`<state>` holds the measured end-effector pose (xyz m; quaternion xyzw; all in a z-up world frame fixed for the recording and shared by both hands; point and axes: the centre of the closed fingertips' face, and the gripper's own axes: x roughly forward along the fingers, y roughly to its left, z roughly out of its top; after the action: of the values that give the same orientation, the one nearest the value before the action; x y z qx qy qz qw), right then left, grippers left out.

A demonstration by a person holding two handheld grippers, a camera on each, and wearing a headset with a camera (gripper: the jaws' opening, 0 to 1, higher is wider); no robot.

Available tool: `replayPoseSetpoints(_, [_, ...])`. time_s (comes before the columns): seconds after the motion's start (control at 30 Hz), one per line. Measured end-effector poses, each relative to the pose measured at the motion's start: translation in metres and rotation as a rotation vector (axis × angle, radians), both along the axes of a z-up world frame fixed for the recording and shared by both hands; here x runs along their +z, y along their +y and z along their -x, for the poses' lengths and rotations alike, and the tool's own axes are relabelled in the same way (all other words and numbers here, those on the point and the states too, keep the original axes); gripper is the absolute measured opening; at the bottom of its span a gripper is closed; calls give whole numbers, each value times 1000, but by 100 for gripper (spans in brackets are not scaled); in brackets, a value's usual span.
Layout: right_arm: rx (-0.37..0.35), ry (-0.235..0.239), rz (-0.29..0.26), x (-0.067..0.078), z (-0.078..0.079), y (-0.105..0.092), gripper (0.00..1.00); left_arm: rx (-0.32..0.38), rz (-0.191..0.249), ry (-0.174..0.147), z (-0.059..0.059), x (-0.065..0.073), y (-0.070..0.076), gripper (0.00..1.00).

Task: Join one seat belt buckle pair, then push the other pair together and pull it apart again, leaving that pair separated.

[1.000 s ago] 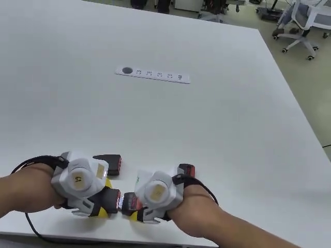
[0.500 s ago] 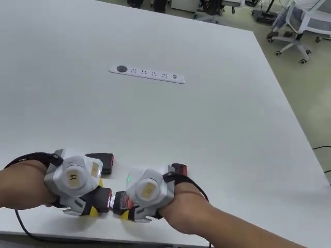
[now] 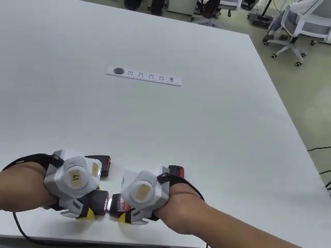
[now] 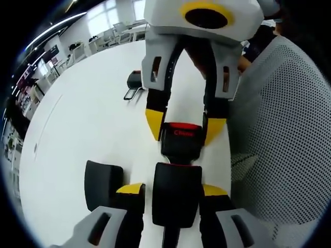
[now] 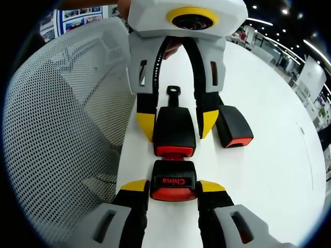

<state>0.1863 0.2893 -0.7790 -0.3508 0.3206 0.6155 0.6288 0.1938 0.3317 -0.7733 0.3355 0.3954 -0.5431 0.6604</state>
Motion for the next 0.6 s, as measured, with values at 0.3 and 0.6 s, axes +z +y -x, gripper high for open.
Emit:
replayPoseSetpoints(0.3, [-40, 19, -51, 28, 1, -12, 38, 69, 81, -36, -8, 39, -2, 48])
replayPoseSetpoints(0.6, [-124, -15, -77, 45, -23, -43, 39, 105, 161, -67, -20, 70, -4, 56])
